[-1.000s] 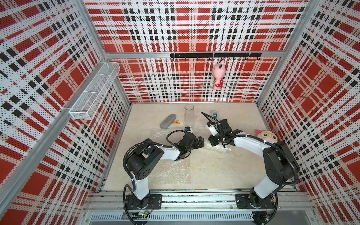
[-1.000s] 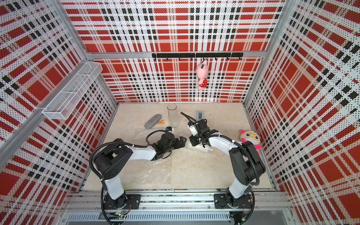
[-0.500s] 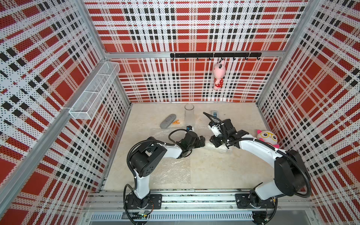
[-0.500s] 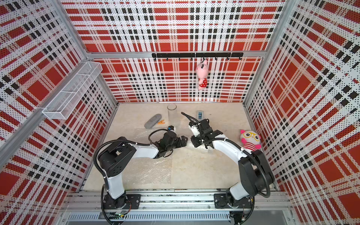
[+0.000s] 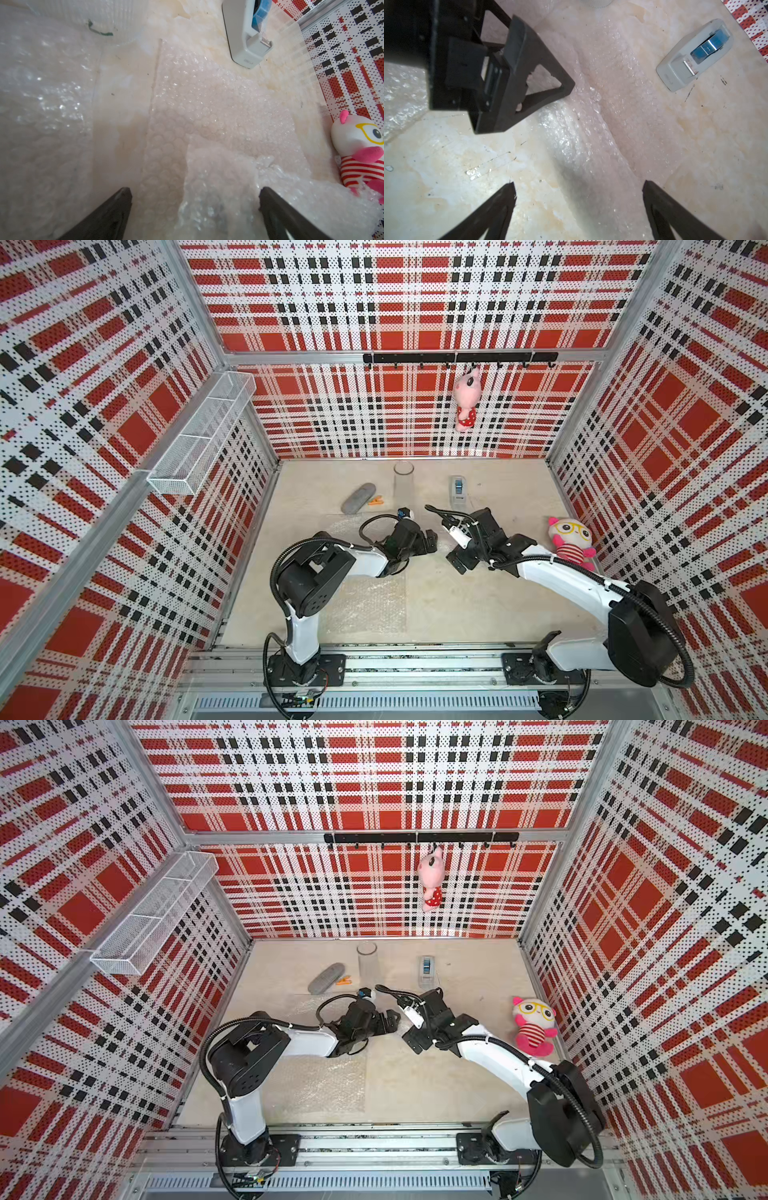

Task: Wrap vases in bubble wrap
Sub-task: Wrap the vase in bubble wrap.

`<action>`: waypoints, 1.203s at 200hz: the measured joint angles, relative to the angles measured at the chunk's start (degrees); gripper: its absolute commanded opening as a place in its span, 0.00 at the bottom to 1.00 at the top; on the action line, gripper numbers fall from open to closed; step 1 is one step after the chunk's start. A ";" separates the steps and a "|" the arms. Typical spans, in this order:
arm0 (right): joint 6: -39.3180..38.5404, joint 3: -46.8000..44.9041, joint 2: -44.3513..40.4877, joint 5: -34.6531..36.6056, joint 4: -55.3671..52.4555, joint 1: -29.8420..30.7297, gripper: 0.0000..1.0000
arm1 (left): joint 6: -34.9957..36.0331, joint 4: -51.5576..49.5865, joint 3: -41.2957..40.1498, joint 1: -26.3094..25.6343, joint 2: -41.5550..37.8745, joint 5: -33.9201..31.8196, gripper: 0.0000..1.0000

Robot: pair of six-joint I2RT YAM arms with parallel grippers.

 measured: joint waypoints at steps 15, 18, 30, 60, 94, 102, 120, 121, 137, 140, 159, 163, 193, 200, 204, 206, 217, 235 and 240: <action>-0.79 0.07 1.31 -0.07 0.33 0.09 0.97 | 0.17 -0.02 0.00 0.15 0.00 0.17 1.00; -0.94 0.11 1.77 -0.11 0.37 0.11 0.97 | 0.20 -0.02 0.00 0.17 0.00 0.20 1.00; -1.22 0.22 3.37 -0.26 0.42 0.15 0.96 | 0.31 -0.02 0.00 0.22 0.00 0.24 0.99; -1.84 0.76 7.15 -0.59 0.42 0.15 0.94 | 0.42 -0.02 0.17 0.26 0.17 0.28 0.99; -2.29 2.25 11.61 0.07 1.29 0.09 0.89 | 0.79 -0.15 0.87 0.52 0.66 0.59 0.99; -2.25 2.89 12.76 0.28 1.46 0.09 0.87 | 0.87 -0.20 1.03 0.66 0.76 0.70 0.99; -2.12 3.93 15.47 0.55 1.99 -0.02 0.82 | 1.25 -0.31 1.14 1.27 0.87 0.76 0.99; -2.14 3.98 15.56 0.57 1.99 -0.02 0.82 | 1.25 -0.31 1.14 1.29 0.87 0.81 0.99; -1.81 4.68 17.40 0.20 2.03 -0.02 0.80 | 1.57 -0.48 1.16 1.99 0.87 0.98 0.99; -1.81 4.70 17.64 0.15 2.03 -0.02 0.80 | 1.57 -0.48 1.20 2.16 0.87 1.14 0.99; -1.53 4.70 18.78 -0.61 1.60 -0.02 0.78 | 1.66 -0.52 1.22 2.56 0.87 1.46 0.99; -1.42 4.70 18.88 -0.72 1.44 -0.02 0.78 | 1.66 -0.55 1.22 2.56 0.87 1.51 0.99; -0.61 5.31 19.52 -1.22 0.20 -0.02 0.69 | 1.62 -0.76 1.33 2.67 0.87 1.64 0.99; -0.44 5.70 19.76 -1.29 -0.31 -0.02 0.66 | 1.57 -0.83 1.33 2.71 0.83 1.68 0.99; -0.28 5.92 19.87 -1.33 -0.57 -0.02 0.65 | 1.49 -0.85 1.33 2.75 0.76 1.66 0.98; -0.28 5.99 19.89 -1.38 -0.74 -0.02 0.64 | 1.42 -0.90 1.33 2.78 0.72 1.68 0.99; 0.20 6.21 19.89 -1.86 -1.36 -0.02 0.61 | 1.09 -1.03 1.22 2.84 0.44 1.77 0.98; 0.57 6.32 19.78 -2.25 -1.81 0.15 0.58 | 0.35 -1.88 0.37 2.97 -1.16 1.73 0.98; 0.68 6.32 19.67 -2.49 -2.08 0.15 0.57 | 0.13 -2.25 -0.09 2.99 -1.92 1.64 0.98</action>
